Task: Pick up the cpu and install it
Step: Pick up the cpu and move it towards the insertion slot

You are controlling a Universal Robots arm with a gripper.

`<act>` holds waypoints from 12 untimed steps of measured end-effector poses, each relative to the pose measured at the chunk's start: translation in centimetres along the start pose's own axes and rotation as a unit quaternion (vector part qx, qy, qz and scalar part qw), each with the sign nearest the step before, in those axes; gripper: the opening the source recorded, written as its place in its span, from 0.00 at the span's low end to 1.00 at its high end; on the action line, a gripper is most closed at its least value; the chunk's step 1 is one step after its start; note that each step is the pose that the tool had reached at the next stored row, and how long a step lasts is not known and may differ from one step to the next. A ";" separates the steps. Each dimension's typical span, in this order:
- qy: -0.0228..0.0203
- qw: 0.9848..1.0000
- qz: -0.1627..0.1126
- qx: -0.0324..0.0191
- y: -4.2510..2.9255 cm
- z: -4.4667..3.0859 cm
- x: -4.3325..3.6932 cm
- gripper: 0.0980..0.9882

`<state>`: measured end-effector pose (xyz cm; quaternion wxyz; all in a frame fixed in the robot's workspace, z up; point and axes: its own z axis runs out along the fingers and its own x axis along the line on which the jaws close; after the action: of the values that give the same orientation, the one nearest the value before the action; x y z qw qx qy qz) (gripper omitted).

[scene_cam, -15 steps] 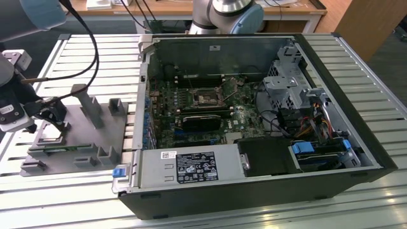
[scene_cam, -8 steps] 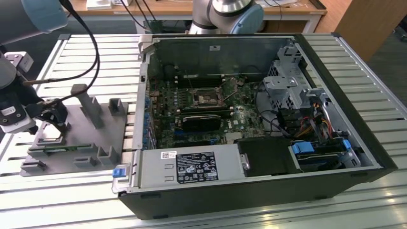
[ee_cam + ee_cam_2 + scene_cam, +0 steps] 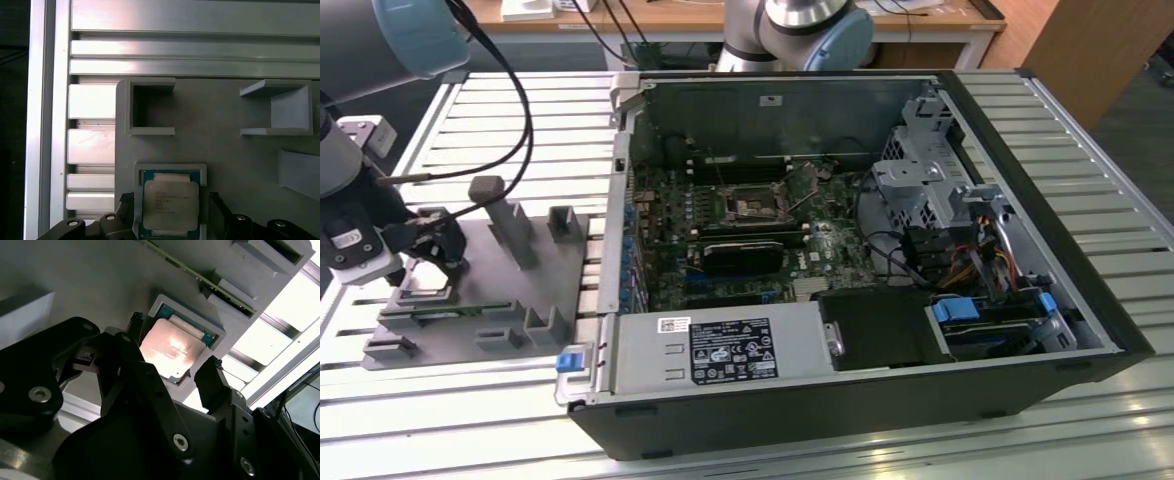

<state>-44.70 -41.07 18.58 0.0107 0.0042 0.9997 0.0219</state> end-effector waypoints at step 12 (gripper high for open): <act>0.000 1.000 0.000 -0.005 -0.01 0.21 -0.03 0.59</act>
<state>-44.67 -41.07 18.37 0.0106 0.0042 0.9996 0.0265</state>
